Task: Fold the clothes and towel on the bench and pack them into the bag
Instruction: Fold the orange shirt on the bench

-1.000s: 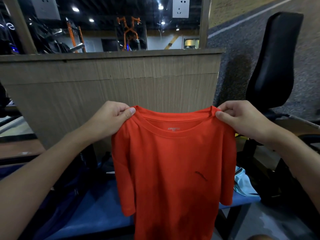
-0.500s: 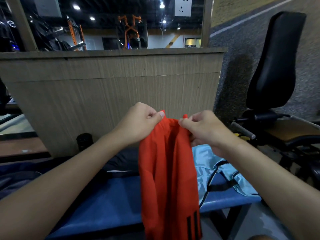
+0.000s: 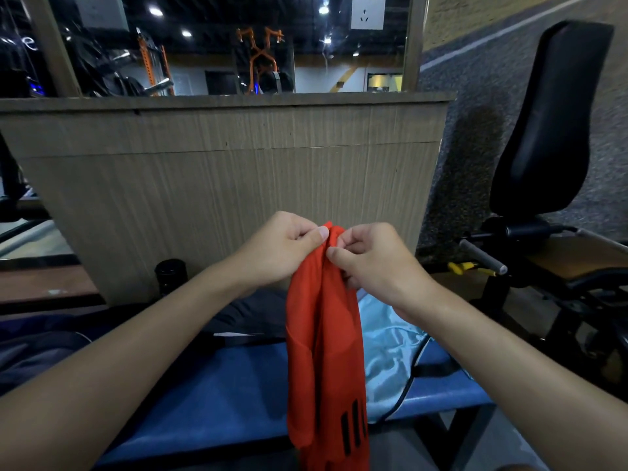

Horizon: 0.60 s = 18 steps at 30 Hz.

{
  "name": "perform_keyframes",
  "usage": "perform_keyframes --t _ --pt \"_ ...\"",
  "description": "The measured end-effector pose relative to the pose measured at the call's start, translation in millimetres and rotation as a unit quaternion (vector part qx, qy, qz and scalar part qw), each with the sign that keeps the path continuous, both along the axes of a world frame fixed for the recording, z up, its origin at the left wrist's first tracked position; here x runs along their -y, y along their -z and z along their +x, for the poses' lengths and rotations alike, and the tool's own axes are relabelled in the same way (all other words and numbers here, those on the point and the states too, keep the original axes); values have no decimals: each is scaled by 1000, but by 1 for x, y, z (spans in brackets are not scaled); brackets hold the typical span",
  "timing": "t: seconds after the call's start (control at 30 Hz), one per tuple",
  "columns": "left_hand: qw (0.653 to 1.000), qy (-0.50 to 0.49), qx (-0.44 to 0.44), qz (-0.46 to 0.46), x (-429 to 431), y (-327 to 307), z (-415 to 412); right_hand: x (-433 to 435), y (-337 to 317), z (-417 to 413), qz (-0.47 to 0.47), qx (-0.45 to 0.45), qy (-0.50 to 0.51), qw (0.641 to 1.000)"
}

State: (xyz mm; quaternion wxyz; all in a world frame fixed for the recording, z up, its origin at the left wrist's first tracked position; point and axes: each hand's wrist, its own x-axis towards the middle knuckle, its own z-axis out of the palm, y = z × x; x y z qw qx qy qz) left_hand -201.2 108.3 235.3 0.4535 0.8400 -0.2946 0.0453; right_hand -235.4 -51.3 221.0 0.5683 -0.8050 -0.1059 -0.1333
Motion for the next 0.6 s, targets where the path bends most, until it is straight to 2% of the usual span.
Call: perform_keyframes --t 0.13,0.3,0.47,0.5,0.6 --pt "1000 2 -9 -17 -1 -1 0 -4 5 1 -5 63 36 997" --pt "998 8 -34 -44 0 -4 1 -7 5 2 9 92 46 995" --pt "990 38 -81 -105 -7 -5 2 -8 4 -1 -66 134 -6 989" --pt "989 44 -82 -114 -11 -4 3 -8 4 -2 -43 115 -24 992" --pt "988 60 -81 -114 -19 -3 6 -4 3 -4 110 34 -52 992"
